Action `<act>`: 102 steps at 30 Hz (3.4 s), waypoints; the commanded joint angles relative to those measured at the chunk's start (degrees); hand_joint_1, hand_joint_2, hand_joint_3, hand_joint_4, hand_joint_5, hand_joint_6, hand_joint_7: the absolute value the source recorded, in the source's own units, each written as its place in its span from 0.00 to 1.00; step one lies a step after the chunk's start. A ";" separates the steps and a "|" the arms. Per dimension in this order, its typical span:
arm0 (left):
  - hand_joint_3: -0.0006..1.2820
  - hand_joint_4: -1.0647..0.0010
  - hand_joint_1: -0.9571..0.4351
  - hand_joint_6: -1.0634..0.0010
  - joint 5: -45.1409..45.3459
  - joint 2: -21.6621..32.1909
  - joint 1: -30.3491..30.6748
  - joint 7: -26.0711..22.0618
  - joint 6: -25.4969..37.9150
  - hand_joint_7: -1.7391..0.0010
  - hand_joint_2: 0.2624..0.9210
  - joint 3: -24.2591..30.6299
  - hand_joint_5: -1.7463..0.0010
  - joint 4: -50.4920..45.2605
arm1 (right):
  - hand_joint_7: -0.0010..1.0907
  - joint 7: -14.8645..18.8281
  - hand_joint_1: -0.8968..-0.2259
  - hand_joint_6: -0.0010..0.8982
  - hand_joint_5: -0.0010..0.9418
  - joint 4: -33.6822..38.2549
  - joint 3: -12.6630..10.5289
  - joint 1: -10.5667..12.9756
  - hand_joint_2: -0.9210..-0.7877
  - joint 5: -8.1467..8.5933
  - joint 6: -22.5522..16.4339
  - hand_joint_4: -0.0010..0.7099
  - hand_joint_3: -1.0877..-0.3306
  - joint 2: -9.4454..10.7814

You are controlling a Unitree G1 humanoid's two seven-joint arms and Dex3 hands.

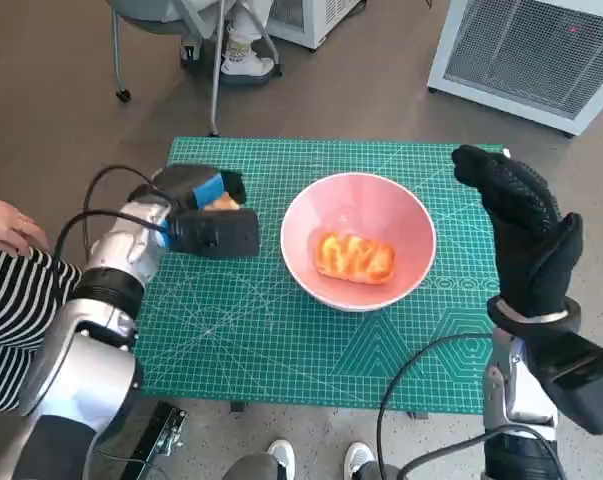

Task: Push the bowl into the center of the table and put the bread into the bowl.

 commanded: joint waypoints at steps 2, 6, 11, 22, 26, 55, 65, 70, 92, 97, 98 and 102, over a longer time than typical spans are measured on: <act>0.03 0.31 0.69 0.40 -2.12 2.61 -3.32 2.78 -4.37 0.31 1.00 2.48 0.39 -4.22 | 0.38 -0.25 0.32 0.08 0.00 -0.01 0.31 1.52 0.00 -0.41 0.59 0.20 0.54 0.25; 0.02 0.29 0.69 0.39 -3.21 3.82 -3.50 3.21 -6.65 0.32 1.00 3.79 0.40 -7.09 | 0.38 -0.17 0.32 0.08 0.00 -0.29 0.39 1.82 0.00 -0.32 0.61 0.20 0.54 0.35; 0.01 0.27 0.69 0.38 -6.07 5.41 -1.87 2.99 -10.30 0.33 1.00 6.97 0.41 -15.19 | 0.37 -0.01 0.32 0.07 0.00 -0.36 0.38 2.12 0.00 -0.06 0.48 0.20 0.54 0.39; 0.00 0.24 0.69 0.35 -12.20 4.79 7.62 -1.53 -11.00 0.37 0.98 12.52 0.41 -40.87 | 0.37 0.26 0.32 0.06 0.00 -0.74 0.33 2.54 0.00 0.46 0.54 0.20 0.54 0.37; 0.00 0.23 0.69 0.34 -12.95 3.91 10.67 -3.54 -10.17 0.38 0.98 12.78 0.41 -47.74 | 0.37 0.49 0.32 0.06 0.00 -0.70 0.24 2.64 0.00 0.87 0.56 0.20 0.54 0.33; 0.00 1.00 0.47 0.86 -20.25 -3.65 12.49 -26.61 -13.13 0.99 0.77 9.55 1.00 -37.53 | 0.38 -0.04 0.32 0.07 0.00 -2.44 -0.17 3.35 0.00 2.01 1.40 0.19 0.54 0.26; 0.01 1.00 0.40 0.86 -27.53 -5.78 14.13 -28.32 -14.36 0.99 0.79 13.82 1.00 -35.47 | 0.38 -0.77 0.32 0.06 0.00 -6.55 -1.30 3.58 0.00 2.35 4.20 0.18 0.53 -0.56; 0.01 1.00 0.39 0.84 -34.23 -7.08 15.21 -29.75 -15.38 0.99 0.82 17.78 1.00 -36.13 | 0.39 -1.21 0.32 0.06 0.00 -8.12 -1.78 3.39 0.00 2.28 5.30 0.18 0.53 -0.56; 0.25 0.91 0.25 0.78 -61.57 -19.16 27.82 -31.65 -6.05 0.96 1.00 28.78 0.99 -57.30 | 0.40 -4.60 0.34 0.07 0.01 -10.45 -1.68 -1.35 0.00 -0.69 9.17 0.21 0.54 -0.83; 0.30 0.92 0.26 0.93 -64.11 -21.66 31.01 -30.66 -3.53 0.80 1.00 29.11 0.99 -63.06 | 0.40 -4.90 0.36 0.07 0.01 -9.99 -1.43 -3.32 0.00 -1.60 9.67 0.22 0.54 -0.96; 0.31 0.92 0.26 0.95 -64.42 -22.06 31.65 -30.52 -3.29 0.77 1.00 29.17 0.99 -63.93 | 0.40 -4.93 0.36 0.07 0.01 -9.85 -1.34 -3.90 0.00 -1.82 9.84 0.22 0.54 -1.02; 0.32 0.93 0.25 0.99 -64.61 -22.61 33.23 -30.15 -2.22 0.74 1.00 29.27 0.99 -66.27 | 0.40 -4.82 0.36 0.08 0.01 -9.37 -1.16 -5.50 0.00 -1.83 10.62 0.22 0.54 -1.20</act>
